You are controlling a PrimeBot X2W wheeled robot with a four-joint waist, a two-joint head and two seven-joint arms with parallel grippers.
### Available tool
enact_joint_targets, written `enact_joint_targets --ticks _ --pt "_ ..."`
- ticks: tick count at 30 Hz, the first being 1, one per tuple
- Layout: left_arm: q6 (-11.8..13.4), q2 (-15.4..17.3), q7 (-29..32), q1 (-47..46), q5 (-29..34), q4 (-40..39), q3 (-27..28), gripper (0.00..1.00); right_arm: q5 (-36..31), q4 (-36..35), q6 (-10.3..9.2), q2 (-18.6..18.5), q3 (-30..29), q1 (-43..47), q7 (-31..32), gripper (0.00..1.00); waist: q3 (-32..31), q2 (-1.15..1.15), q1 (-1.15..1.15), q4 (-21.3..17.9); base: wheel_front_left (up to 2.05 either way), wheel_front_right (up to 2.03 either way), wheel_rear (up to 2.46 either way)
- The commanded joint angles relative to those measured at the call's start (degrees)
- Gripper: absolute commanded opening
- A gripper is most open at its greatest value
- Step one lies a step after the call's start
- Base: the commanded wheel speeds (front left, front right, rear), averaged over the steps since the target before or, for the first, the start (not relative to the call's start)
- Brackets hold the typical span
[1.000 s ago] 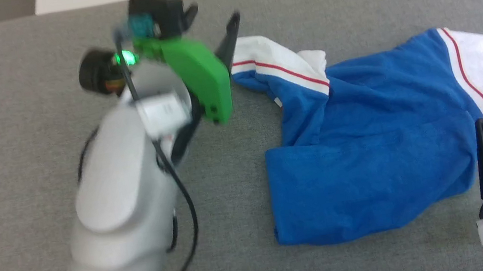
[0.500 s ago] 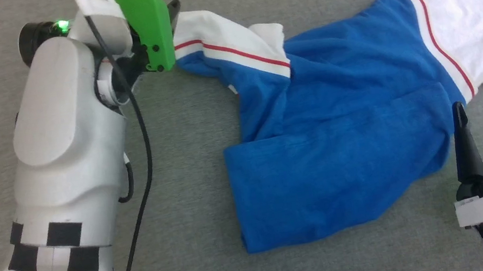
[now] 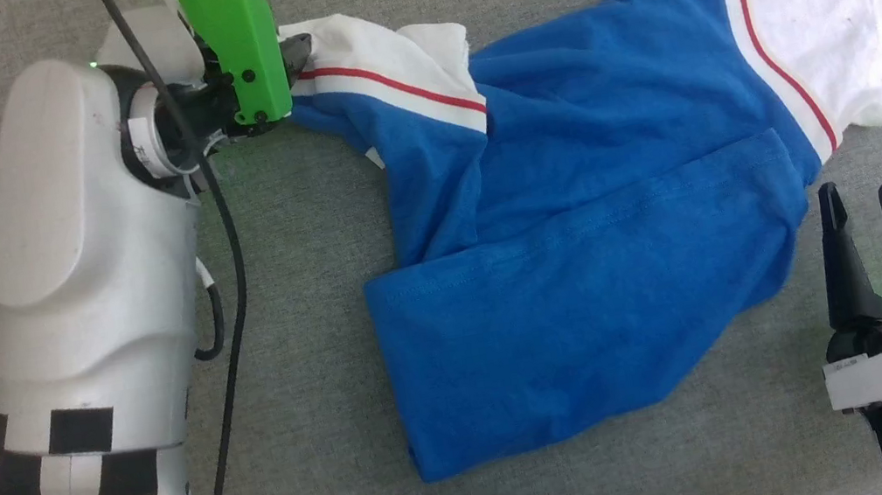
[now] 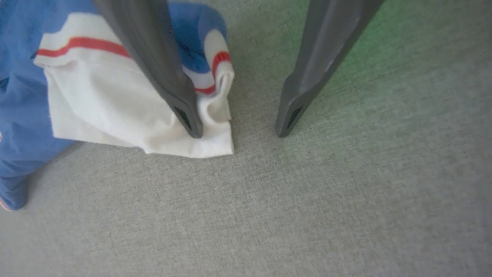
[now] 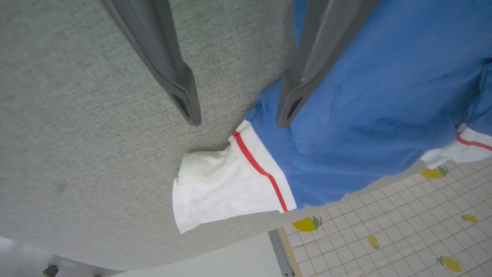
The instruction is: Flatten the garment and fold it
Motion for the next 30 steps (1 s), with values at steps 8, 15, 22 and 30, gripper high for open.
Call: enact_joint_targets --ticks 8,15,22,30 --pt "-1.2 1.8 1.1 5.3 -2.0 -4.1 0.0 0.0 -0.2 0.5 -0.08 0.0 0.1 -2.0 -0.7 1.0 0.0 0.0 -0.01 0.7 0.0 0.0 0.0" --pt "-6.5 0.9 -9.3 6.9 -4.8 -8.7 1.4 0.0 -1.1 0.8 -0.08 0.0 -0.9 -1.6 -0.5 1.0 -4.3 0.0 -0.01 2.4 0.0 0.0 0.0" --pt "-9.3 1.8 -18.4 17.5 -10.3 -20.7 1.6 0.0 -1.7 0.6 -0.08 0.0 -1.9 1.1 0.4 1.0 -10.9 0.0 -0.01 4.7 0.0 0.0 0.0" --pt "-7.2 2.9 -26.2 41.8 -14.4 -36.1 7.6 0.0 -2.5 -1.7 -0.08 0.0 -3.5 4.5 2.3 1.0 -14.9 0.0 -0.01 7.7 0.0 0.0 0.0"
